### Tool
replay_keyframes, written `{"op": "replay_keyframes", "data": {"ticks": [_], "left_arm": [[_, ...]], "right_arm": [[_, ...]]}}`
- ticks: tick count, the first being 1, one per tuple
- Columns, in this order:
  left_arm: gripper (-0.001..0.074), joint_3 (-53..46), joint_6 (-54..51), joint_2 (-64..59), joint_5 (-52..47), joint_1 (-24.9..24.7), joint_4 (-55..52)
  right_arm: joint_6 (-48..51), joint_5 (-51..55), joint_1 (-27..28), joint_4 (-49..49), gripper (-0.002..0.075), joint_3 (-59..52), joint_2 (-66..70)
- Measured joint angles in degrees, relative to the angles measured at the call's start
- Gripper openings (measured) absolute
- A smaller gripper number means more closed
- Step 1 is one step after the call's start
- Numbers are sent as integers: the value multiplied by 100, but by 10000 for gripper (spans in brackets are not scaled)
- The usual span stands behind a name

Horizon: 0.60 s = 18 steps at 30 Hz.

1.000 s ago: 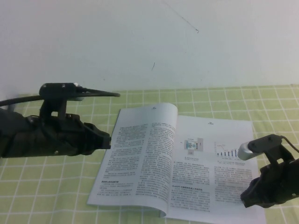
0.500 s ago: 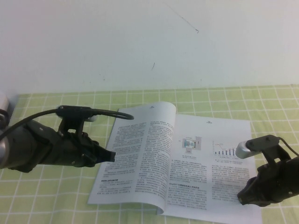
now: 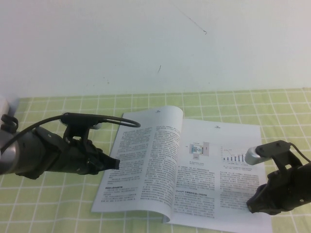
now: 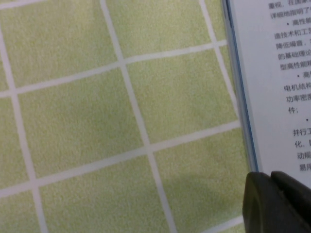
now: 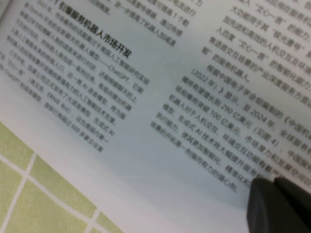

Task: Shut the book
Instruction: 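Close the open booklet and leave it lying on the table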

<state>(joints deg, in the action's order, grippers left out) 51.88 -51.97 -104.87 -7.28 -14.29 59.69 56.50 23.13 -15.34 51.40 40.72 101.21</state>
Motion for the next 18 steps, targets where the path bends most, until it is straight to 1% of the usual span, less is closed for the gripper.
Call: {"op": "replay_keyframes", "data": {"ticks": [11,14,18], "left_arm": [[-3,56,0,-205,80,-87,161],[-3,78,0,-208,13,-230,345],[-3,196,0,-252,-447,-533,475]], "right_arm": [[0,0,0,0,-3,0,0],[0,-21,0,0,-3,0,0],[0,-20,0,0,-3,5,22]]}}
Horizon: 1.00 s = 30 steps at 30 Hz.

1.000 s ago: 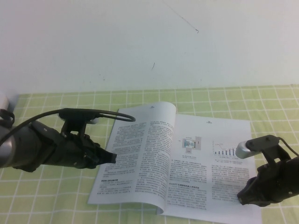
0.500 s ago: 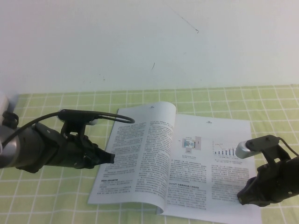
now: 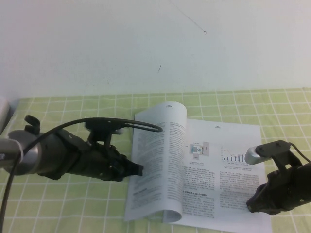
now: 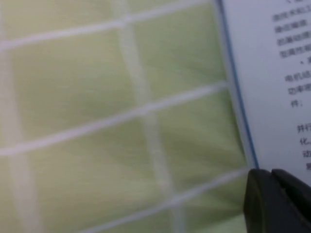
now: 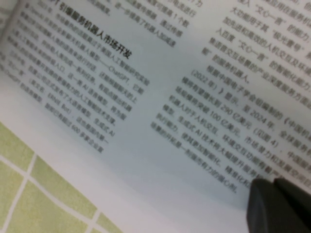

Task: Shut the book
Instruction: 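Close the open booklet and leave it lying on the table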

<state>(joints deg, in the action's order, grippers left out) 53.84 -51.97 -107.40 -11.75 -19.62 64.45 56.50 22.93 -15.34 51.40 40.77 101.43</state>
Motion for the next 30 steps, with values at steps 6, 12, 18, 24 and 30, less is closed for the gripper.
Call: {"op": "replay_keyframes", "data": {"ticks": [6,12,18,24,30], "left_arm": [[-3,284,-24,-97,-844,-584,343],[-3,897,-371,-111,-1603,-983,910],[-3,1271,-447,88,-1727,-1010,642],[-3,1290,445,845,-1705,-755,-1051],[-3,1290,2875,1812,-1992,-162,-3666]], "right_arm": [[0,0,0,6,-3,0,0],[0,58,0,-47,-3,98,2],[-615,234,58,-1100,-3,370,-421],[-1450,1018,458,-2589,-3,885,-1386],[-2278,1878,740,-4103,-3,1394,-2348]]}}
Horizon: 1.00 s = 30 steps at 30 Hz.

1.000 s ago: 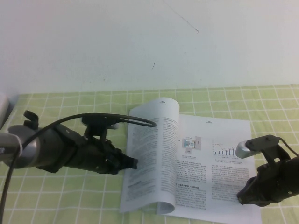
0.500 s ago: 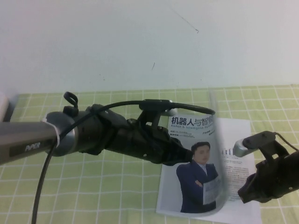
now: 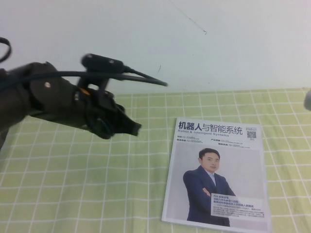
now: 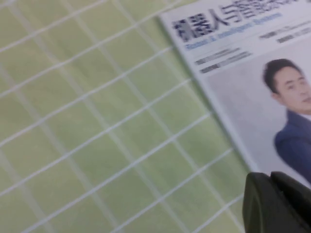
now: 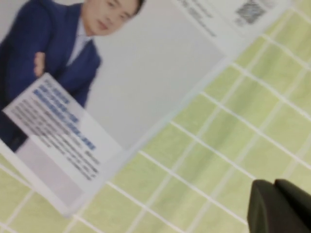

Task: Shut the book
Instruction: 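Close the open booklet and leave it lying on the table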

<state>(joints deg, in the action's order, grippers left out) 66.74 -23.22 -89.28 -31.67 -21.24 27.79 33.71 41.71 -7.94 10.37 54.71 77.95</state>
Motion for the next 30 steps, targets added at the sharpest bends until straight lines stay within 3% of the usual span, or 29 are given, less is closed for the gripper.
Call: {"op": "replay_keyframes", "data": {"ticks": [4,8,14,24,30], "left_arm": [[-3,0,1199,698,-396,401,-1453],[-3,-158,1751,1579,-650,688,-2037],[-3,-1047,1835,2928,-404,688,-2088],[-3,-3491,1848,5312,838,688,-2135],[-3,-4553,1800,6303,1189,688,-2266]], "right_arm": [[-828,298,99,-993,-3,112,-763],[-1155,393,101,-1037,-3,20,-1624],[-1217,289,101,-862,-3,-728,-2963],[-1236,49,101,-618,-3,-2635,-5117],[-1331,27,101,-289,-3,-3245,-5868]]}}
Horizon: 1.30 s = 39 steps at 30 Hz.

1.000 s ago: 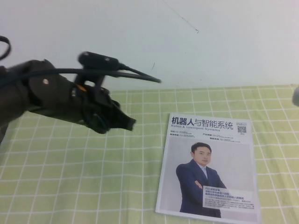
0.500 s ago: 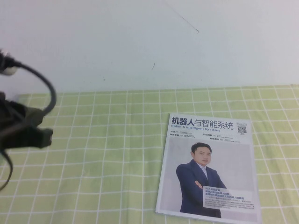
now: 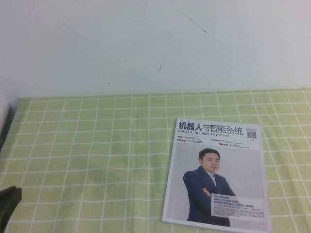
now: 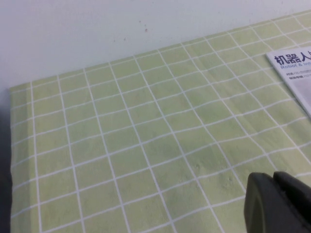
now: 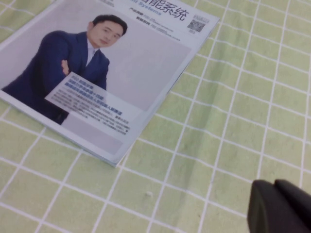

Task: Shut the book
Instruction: 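Close the open booklet and leave it lying on the table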

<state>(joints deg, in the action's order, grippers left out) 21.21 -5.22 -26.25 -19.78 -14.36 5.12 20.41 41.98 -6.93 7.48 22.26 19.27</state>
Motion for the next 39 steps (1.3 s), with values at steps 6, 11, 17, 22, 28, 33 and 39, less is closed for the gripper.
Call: {"op": "replay_keyframes", "data": {"ticks": [6,11,17,22,28,33,39], "left_arm": [[-3,-244,-15,280,11,0,-79],[-3,-248,-15,303,20,0,-79],[-3,-248,-15,303,23,0,-79],[-3,-248,-15,303,23,0,-79],[-3,-248,-15,472,8,10,-79],[-3,-248,-15,1357,-496,364,-128],[-3,-354,-100,2479,-1375,642,-254]], "right_arm": [[-25,-40,0,151,-3,-43,-64],[-28,-55,0,151,-3,-43,-64],[-38,-55,0,164,-3,-46,-64],[-38,-55,0,164,-3,-46,-64],[-38,-55,0,175,-3,-46,-64],[-38,-64,0,175,-3,-46,-64],[-38,-64,0,186,-3,-46,-64]]}}
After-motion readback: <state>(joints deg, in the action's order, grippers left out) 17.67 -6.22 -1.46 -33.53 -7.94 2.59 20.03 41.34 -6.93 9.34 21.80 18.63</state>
